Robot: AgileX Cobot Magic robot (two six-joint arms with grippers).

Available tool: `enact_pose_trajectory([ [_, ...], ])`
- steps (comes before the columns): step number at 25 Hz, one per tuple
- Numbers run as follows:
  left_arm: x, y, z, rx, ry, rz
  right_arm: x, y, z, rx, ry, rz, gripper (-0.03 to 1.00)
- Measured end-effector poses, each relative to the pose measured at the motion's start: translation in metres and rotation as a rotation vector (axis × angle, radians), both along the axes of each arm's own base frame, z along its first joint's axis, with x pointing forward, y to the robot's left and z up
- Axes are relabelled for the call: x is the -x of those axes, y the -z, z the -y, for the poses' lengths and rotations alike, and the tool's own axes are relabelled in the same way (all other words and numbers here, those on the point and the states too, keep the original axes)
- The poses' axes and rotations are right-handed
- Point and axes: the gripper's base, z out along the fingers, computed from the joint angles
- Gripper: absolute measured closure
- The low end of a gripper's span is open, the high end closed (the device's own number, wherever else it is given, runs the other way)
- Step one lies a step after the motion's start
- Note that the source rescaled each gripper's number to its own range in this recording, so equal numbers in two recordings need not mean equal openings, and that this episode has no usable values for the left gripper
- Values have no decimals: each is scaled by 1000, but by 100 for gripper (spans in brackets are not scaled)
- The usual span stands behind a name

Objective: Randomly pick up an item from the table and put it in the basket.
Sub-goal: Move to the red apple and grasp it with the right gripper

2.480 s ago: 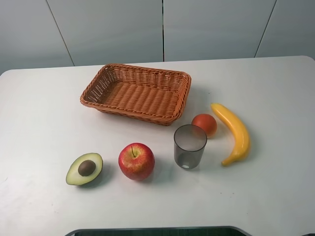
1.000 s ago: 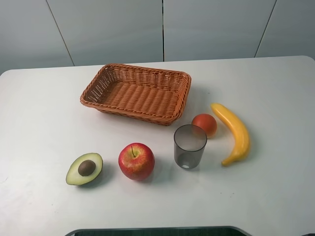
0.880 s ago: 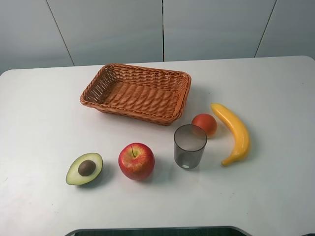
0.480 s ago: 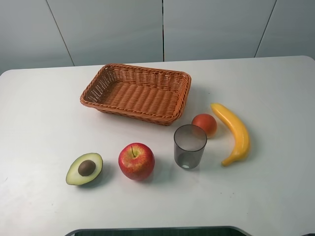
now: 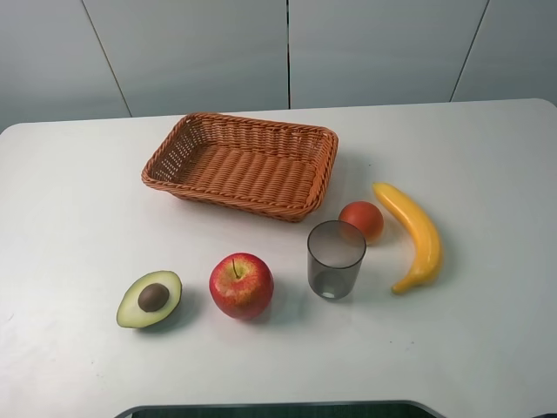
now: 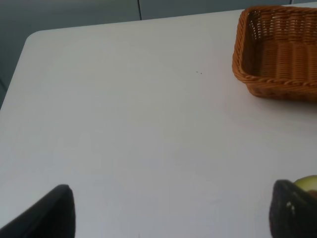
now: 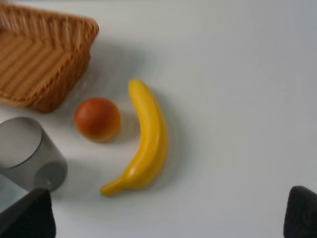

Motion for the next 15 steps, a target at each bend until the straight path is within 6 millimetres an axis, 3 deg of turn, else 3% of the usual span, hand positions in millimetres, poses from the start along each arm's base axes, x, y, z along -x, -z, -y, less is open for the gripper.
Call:
enact_pose_trajectory([
  [4,0,0,0,0,0,0,-31,-25,-4,3,-4,-82,-3],
  [7,0,0,0,0,0,0,-59,-31,-9,-4,-10,-177,-3],
  [11,0,0,0,0,0,0,-101,-25,-18,-31,-20,-238,-3],
  [15,0,0,0,0,0,0,-133,-13,-46,6,-164,-260,-3],
])
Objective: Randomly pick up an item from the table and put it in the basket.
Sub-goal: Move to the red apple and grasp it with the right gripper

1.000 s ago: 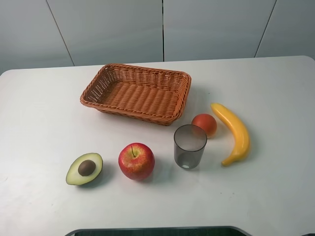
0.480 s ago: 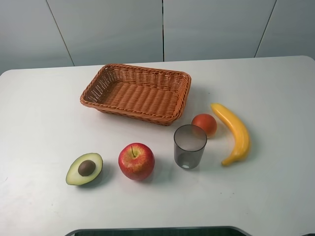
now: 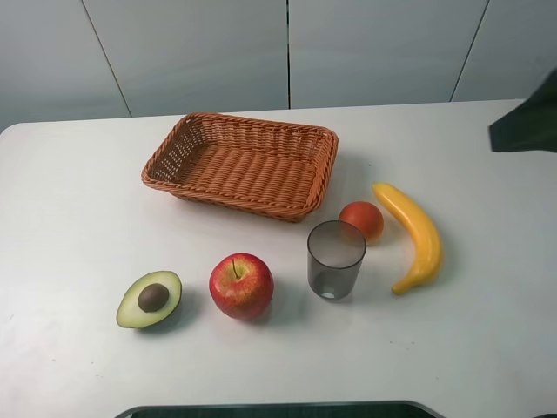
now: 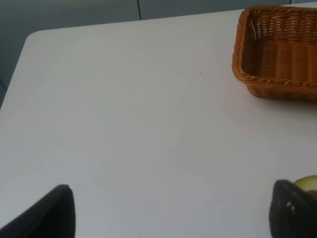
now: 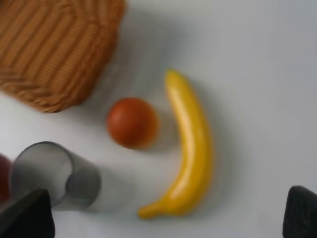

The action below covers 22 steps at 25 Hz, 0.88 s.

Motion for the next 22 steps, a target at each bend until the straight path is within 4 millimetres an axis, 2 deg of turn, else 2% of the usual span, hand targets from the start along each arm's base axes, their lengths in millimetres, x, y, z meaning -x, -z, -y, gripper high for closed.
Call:
enact_pose_trajectory([
  [5,0,0,0,0,0,0,-20,11,-51,101,-261,-9,-3],
  [13,0,0,0,0,0,0,-55,33,-124,283,-583,-101,-3],
  [22,0,0,0,-2,1,0,-63,68,-196,390,-832,-202,-3],
])
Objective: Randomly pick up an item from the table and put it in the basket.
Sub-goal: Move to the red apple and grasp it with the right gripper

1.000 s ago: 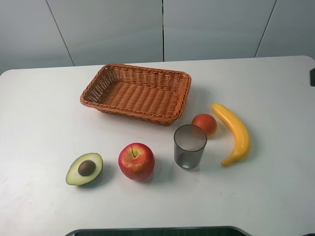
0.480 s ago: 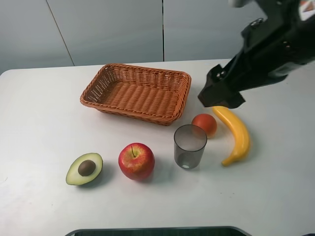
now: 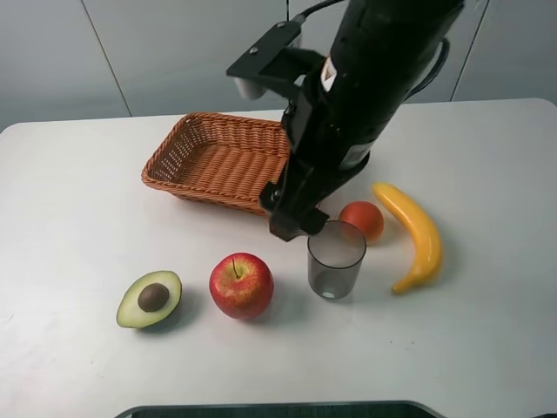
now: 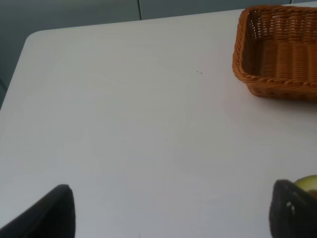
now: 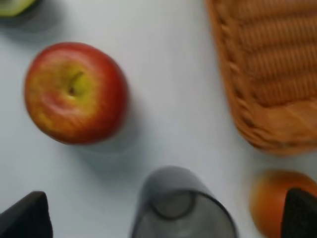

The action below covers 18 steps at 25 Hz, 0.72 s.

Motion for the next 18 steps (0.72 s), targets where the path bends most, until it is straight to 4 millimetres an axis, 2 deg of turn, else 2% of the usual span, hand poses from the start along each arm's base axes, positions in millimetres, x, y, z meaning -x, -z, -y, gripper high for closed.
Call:
enact_pose_trajectory([
  [6,0,0,0,0,0,0,16,31,-30,24,-158,-72,-3],
  [11,0,0,0,0,0,0,16,55,-45,33,-196,-68,-3],
  [18,0,0,0,0,0,0,12,77,-59,39,-208,-65,-3],
])
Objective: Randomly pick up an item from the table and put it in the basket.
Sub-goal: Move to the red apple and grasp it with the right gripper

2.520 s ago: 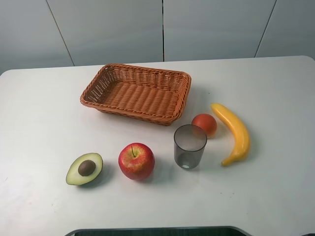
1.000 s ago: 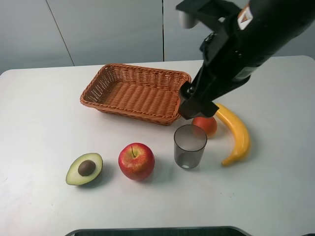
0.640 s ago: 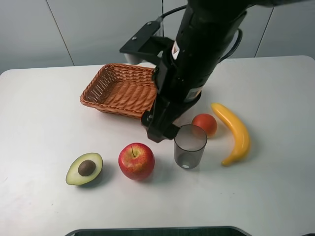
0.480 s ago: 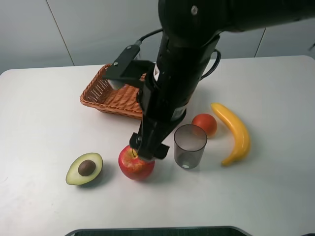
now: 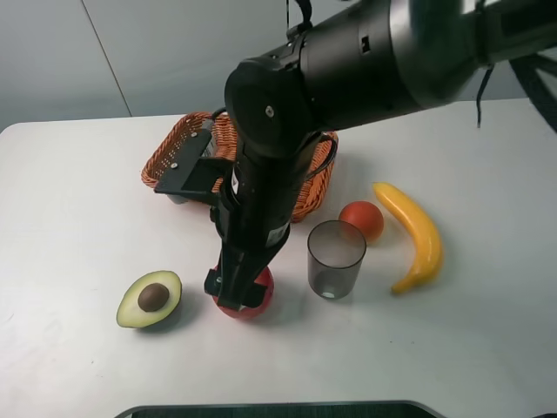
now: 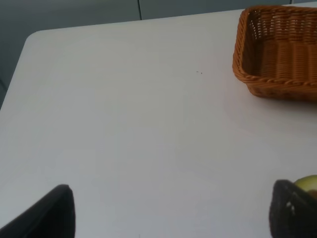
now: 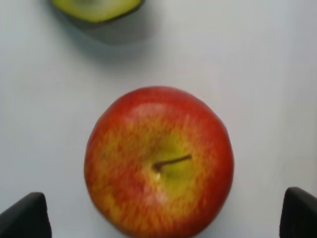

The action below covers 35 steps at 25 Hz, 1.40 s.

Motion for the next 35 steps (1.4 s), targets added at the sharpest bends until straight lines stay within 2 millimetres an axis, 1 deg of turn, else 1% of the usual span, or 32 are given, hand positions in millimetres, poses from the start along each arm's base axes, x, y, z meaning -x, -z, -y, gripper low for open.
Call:
enact_pose_trajectory([
  [3,0,0,0,0,0,0,-1,4,-1,-1,1,1,-3],
  [14,0,0,0,0,0,0,-2,5,-5,-29,4,19,-3],
  [22,0,0,0,0,0,0,-3,28,-8,11,10,-10,-3],
  [25,0,0,0,0,0,0,-3,33,-9,17,12,-15,-3],
  [32,0,0,0,0,0,0,-3,37,-10,9,26,-26,-3],
  [35,0,0,0,0,0,0,-4,44,-11,22,27,-34,-3],
])
